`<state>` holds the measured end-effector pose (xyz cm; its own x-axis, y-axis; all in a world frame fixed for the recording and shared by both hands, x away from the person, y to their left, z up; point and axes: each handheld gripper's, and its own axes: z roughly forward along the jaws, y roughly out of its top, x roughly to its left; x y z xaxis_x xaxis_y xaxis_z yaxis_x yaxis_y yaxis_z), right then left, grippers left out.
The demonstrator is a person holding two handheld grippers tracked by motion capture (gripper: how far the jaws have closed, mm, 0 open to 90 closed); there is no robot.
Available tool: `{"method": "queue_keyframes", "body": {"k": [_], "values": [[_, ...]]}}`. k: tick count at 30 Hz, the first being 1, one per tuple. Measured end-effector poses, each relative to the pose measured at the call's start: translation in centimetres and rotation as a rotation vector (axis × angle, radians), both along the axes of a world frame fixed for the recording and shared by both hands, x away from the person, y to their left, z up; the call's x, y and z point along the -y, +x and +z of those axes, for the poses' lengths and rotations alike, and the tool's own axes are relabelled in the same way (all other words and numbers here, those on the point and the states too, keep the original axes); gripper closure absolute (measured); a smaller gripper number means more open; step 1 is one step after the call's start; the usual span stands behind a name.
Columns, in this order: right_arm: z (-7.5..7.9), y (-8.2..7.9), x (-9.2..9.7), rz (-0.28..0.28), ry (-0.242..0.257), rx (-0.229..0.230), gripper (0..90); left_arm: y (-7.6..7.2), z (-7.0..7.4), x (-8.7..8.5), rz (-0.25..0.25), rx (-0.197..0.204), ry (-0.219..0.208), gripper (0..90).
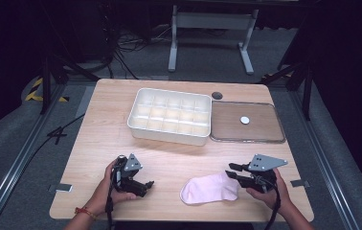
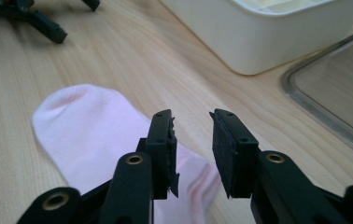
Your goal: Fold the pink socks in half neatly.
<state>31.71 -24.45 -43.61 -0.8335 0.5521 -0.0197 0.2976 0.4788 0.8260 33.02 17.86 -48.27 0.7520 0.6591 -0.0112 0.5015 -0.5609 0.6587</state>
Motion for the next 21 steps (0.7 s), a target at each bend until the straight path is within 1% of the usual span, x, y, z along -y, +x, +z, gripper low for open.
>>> {"method": "queue_keyframes", "body": {"k": [1, 3, 4, 5, 6, 7, 8, 10, 11, 12, 13, 14, 15, 16, 17, 18, 20, 21], "values": [[-0.1, -0.1, -0.4, 0.009, -0.005, 0.0, 68.9, 0.0, 0.0, 0.1, -0.007, 0.008, -0.004, 4.7], [-0.3, -0.3, -1.1, 0.034, -0.004, -0.01, 71.1, -0.1, 0.1, 0.2, -0.002, 0.006, -0.021, 10.3], [-0.4, -0.5, -1.4, 0.046, -0.009, -0.006, 71.9, -0.1, 0.2, 0.4, -0.007, 0.01, -0.015, 13.4], [-0.6, -0.6, -1.7, 0.058, -0.012, -0.016, 73.0, -0.1, 0.3, 0.6, -0.014, 0.008, -0.015, 16.4], [-0.7, -0.8, -2.0, 0.069, -0.015, -0.022, 75.0, -0.1, 0.3, 0.9, -0.019, 0.003, -0.025, 17.7], [-1.0, -0.9, -2.3, 0.081, -0.021, -0.027, 77.2, -0.1, 0.4, 1.2, -0.036, 0.009, -0.028, 21.2], [-1.2, -1.0, -2.6, 0.092, -0.032, -0.031, 80.5, -0.2, 0.4, 1.4, -0.047, 0.005, -0.035, 24.1], [-1.8, -1.3, -3.1, 0.111, -0.055, -0.025, 86.4, -0.4, 0.6, 2.4, -0.078, 0.015, -0.037, 24.6], [-2.0, -1.5, -3.3, 0.124, -0.061, -0.034, 87.8, -0.5, 0.7, 2.8, -0.089, 0.017, -0.045, 25.4], [-2.3, -1.5, -3.5, 0.135, -0.072, -0.032, 88.5, -0.7, 0.9, 3.3, -0.096, 0.014, -0.059, 26.4], [-2.5, -1.6, -3.7, 0.141, -0.082, -0.034, 88.7, -0.7, 0.9, 3.3, -0.096, 0.014, -0.059, 26.7], [-2.7, -1.6, -3.9, 0.149, -0.086, -0.04, 88.7, -0.9, 1.1, 4.3, -0.111, 0.007, -0.085, 26.8], [-2.8, -1.6, -4.1, 0.154, -0.09, -0.047, 88.7, -1.0, 1.3, 4.7, -0.122, 0.006, -0.095, 26.8], [-2.8, -1.6, -4.1, 0.154, -0.09, -0.047, 88.7, -1.0, 1.3, 4.7, -0.122, 0.006, -0.095, 26.8], [-3.0, -1.7, -4.3, 0.157, -0.097, -0.05, 88.7, -1.1, 1.4, 5.4, -0.134, 0.0, -0.106, 26.8], [-3.2, -1.7, -4.5, 0.168, -0.1, -0.054, 88.7, -1.2, 1.4, 6.2, -0.147, -0.015, -0.118, 26.8], [-3.6, -1.8, -5.0, 0.178, -0.119, -0.06, 88.7, -1.4, 1.5, 7.2, -0.178, -0.017, -0.126, 26.9], [-3.8, -1.9, -5.2, 0.186, -0.127, -0.068, 88.7, -1.5, 1.5, 7.7, -0.184, -0.015, -0.135, 27.5]]}}
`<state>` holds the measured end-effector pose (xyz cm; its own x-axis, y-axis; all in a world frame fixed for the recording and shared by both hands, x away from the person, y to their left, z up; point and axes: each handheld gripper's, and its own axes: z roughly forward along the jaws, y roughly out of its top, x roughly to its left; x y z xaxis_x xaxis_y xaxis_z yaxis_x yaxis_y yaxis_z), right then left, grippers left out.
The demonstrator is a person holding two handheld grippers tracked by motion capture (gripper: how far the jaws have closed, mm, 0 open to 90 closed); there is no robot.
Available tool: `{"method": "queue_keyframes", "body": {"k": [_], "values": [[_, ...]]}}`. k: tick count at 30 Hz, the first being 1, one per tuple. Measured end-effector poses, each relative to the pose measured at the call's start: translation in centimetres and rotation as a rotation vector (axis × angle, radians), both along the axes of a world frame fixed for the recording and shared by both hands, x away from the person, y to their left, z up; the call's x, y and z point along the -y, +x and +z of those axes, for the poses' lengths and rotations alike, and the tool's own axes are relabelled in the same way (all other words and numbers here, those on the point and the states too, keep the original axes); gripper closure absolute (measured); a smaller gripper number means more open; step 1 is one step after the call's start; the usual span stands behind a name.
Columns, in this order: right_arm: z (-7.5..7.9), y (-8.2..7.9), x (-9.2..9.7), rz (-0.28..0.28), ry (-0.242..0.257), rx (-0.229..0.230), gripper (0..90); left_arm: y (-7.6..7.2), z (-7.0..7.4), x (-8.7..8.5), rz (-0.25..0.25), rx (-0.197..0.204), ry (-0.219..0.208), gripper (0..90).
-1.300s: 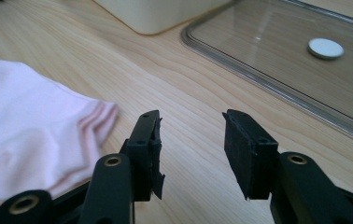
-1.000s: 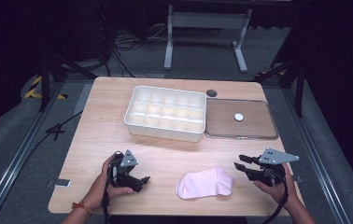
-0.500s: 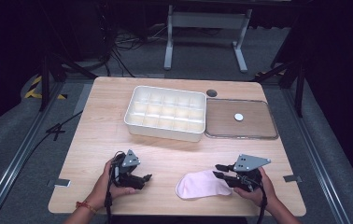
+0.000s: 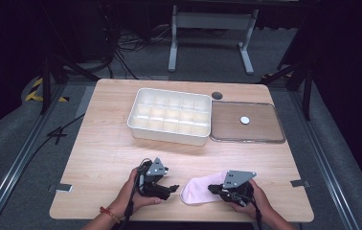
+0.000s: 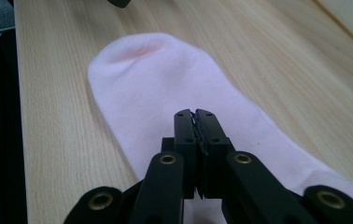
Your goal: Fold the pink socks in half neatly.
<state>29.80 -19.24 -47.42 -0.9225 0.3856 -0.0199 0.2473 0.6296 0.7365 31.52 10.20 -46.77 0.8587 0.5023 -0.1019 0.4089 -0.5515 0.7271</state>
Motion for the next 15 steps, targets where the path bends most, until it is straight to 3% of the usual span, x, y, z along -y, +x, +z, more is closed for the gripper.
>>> {"method": "queue_keyframes", "body": {"k": [3, 12, 14, 15], "values": [[-0.2, -0.1, -0.3, 0.003, -0.003, 0.001, 88.8, -0.1, 0.0, 0.7, -0.014, -0.002, -0.011, 28.4], [-0.4, -0.4, -0.6, -0.023, 0.0, 0.015, 89.4, -0.1, -0.6, 2.8, -0.055, -0.027, 0.009, 32.9], [-0.4, -0.5, -0.7, -0.023, -0.002, 0.021, 89.5, -0.1, -1.0, 3.5, -0.073, -0.007, 0.07, 34.4], [-0.4, -0.5, -0.7, -0.023, -0.005, 0.023, 89.4, -0.2, -1.0, 3.7, -0.073, 0.007, 0.075, 34.2]]}}
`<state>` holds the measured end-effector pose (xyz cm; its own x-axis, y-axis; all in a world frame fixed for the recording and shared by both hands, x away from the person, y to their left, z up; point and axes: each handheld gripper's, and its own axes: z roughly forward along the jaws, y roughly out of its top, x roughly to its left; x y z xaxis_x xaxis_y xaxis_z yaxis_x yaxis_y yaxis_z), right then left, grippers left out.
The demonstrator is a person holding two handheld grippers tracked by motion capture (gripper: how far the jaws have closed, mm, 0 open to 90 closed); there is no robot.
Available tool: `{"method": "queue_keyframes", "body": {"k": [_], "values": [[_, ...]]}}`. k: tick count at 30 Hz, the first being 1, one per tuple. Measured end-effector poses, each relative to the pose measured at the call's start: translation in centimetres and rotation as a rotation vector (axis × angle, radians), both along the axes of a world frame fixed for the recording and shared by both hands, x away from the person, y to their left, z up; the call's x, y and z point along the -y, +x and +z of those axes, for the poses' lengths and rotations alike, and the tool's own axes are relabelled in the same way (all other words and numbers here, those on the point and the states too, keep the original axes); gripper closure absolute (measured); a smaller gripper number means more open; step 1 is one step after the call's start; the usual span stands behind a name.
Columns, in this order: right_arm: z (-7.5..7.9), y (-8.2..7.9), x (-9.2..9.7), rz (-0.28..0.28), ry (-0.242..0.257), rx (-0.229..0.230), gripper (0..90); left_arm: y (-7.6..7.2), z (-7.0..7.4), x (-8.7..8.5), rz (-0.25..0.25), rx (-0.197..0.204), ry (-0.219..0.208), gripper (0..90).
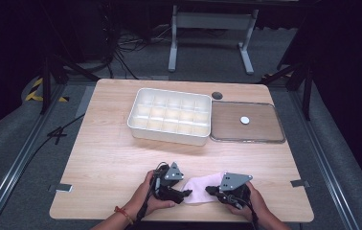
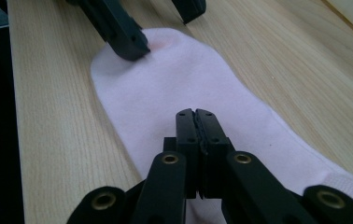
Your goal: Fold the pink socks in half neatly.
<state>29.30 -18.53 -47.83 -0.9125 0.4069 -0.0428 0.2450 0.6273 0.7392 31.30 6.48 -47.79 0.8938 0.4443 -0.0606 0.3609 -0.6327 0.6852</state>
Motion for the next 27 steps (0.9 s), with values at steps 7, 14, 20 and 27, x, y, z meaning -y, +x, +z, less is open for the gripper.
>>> {"method": "queue_keyframes", "body": {"k": [7, 14, 20, 27], "values": [[0.0, -0.2, -0.1, -0.003, -0.008, 0.015, 89.5, 0.0, 0.2, 0.2, -0.007, 0.01, 0.033, 36.1], [0.0, 0.0, -0.3, -0.006, -0.009, 0.01, 89.5, 0.6, 0.5, -0.4, -0.005, -0.006, 0.043, 50.7], [-0.1, 0.7, -0.8, -0.013, 0.004, -0.004, 89.7, 1.0, 0.6, -0.8, 0.007, -0.026, 0.043, 66.5], [0.1, 1.4, -1.8, -0.004, -0.012, -0.001, 89.8, 1.6, 0.4, -1.9, 0.037, -0.09, -0.029, 79.7]]}}
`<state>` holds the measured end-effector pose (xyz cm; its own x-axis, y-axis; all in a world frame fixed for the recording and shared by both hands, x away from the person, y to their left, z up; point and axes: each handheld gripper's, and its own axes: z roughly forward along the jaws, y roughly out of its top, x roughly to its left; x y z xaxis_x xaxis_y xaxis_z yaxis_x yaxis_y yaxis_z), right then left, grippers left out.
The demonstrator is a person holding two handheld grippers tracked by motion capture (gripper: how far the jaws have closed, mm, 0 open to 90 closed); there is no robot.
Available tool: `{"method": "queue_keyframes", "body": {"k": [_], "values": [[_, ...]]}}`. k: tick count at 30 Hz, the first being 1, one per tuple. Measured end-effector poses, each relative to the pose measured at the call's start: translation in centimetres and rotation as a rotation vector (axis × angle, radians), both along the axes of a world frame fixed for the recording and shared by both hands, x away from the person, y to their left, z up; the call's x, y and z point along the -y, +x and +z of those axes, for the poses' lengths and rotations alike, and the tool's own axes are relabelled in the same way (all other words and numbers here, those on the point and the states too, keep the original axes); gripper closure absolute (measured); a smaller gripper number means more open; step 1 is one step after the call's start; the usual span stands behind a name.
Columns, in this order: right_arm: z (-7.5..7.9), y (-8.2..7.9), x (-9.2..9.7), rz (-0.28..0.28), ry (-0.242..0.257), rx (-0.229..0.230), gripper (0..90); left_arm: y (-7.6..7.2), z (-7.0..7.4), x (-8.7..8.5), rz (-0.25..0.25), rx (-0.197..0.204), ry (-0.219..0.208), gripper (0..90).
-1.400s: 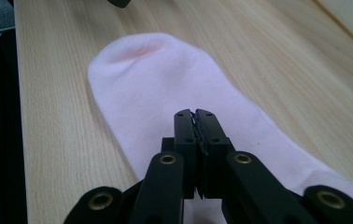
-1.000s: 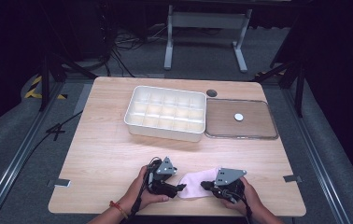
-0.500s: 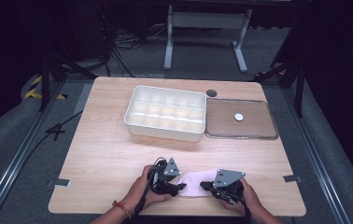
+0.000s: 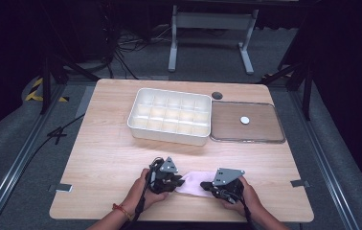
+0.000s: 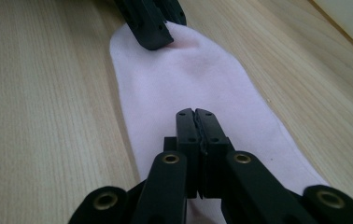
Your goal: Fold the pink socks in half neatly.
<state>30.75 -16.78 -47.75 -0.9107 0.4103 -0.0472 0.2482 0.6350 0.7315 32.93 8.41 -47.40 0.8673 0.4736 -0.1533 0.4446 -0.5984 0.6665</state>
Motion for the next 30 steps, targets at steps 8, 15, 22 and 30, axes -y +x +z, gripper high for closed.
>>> {"method": "queue_keyframes", "body": {"k": [8, 15, 22, 30], "values": [[0.1, 0.7, -0.5, 0.004, 0.0, -0.025, 89.8, 0.0, 0.3, -0.3, 0.012, 0.026, -0.022, 81.0], [0.2, 1.1, -1.1, 0.007, -0.009, -0.027, 89.9, 0.0, 0.9, -0.5, 0.005, 0.049, -0.041, 81.3], [0.3, 1.3, -1.6, 0.007, -0.027, -0.023, 89.9, 0.0, 1.5, -0.2, -0.006, 0.065, -0.052, 81.2], [0.3, 1.5, -2.0, 0.001, -0.026, -0.017, 90.0, -0.2, 2.0, 0.4, -0.03, 0.087, -0.06, 81.1]]}}
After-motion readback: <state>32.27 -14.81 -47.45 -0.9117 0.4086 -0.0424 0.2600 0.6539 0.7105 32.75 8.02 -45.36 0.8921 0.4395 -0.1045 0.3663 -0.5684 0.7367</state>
